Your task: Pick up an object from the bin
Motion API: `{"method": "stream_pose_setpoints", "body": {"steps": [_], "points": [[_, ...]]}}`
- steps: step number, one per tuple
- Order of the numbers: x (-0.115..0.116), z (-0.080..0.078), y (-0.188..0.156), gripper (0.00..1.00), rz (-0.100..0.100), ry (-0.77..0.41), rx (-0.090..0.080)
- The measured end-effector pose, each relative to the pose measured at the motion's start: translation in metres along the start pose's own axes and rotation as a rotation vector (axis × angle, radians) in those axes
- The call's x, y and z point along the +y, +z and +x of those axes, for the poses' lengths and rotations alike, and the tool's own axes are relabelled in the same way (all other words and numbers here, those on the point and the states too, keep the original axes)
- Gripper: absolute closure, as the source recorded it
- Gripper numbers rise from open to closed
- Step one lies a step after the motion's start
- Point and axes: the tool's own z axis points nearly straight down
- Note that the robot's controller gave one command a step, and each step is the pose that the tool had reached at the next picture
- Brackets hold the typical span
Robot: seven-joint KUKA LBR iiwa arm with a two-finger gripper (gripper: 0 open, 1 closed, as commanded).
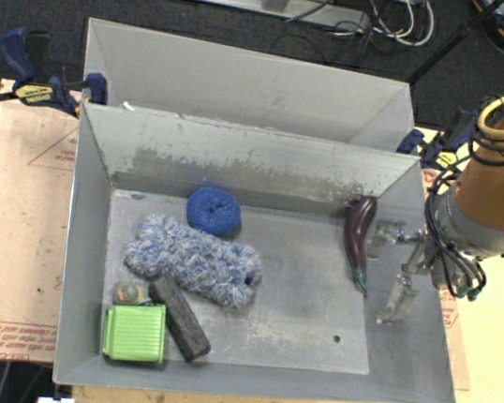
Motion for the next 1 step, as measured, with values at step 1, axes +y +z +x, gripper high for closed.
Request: {"method": "stream_pose_setpoints", "body": {"steps": [1], "points": [[0.0473,-0.0298,0.0321,0.00,0.002,-0.030,-0.005]]}}
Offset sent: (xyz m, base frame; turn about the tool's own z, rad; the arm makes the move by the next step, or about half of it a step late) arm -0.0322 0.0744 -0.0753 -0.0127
